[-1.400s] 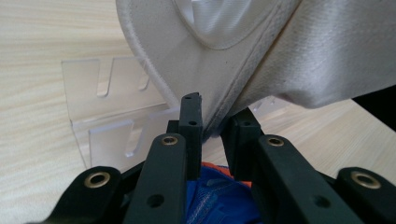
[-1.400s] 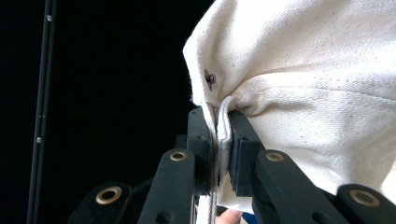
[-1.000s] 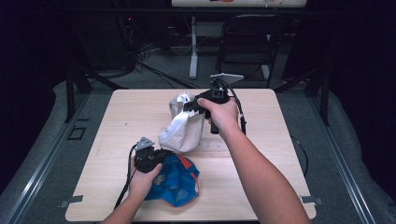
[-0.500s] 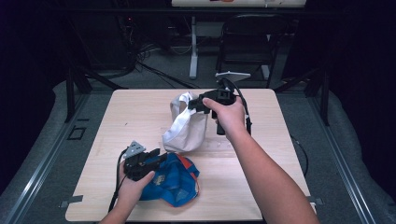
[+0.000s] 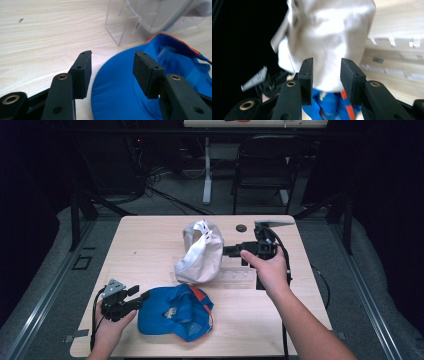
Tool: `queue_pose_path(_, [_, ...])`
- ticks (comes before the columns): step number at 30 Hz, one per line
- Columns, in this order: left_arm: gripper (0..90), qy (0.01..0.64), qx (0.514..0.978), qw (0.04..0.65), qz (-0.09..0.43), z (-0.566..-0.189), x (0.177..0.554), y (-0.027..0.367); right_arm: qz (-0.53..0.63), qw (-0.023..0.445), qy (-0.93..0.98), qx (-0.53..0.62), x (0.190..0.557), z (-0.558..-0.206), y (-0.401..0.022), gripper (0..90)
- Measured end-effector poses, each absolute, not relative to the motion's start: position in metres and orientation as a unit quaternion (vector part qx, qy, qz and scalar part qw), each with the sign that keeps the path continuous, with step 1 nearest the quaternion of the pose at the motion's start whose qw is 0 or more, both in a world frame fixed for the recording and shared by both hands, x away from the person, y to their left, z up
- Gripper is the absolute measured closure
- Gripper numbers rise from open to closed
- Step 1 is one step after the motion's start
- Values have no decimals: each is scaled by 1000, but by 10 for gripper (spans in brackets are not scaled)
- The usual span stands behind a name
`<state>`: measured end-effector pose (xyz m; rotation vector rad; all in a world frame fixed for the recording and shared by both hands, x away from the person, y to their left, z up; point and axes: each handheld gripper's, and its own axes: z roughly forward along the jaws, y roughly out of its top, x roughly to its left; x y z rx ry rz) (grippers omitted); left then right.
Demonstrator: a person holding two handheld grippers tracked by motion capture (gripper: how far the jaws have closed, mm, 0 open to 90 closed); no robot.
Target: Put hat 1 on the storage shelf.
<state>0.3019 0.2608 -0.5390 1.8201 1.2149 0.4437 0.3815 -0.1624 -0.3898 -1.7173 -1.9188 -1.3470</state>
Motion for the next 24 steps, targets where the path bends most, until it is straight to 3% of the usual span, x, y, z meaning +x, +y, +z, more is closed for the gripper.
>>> queue_pose_path(16, [511,494,734,428,185,-546,303,268,-437,76,-698,-562,332,-468,-173,616])
queue_pose_path(24, [510,495,733,432,180,-548,302,266,-441,95,-695,-560,314,-502,-168,609])
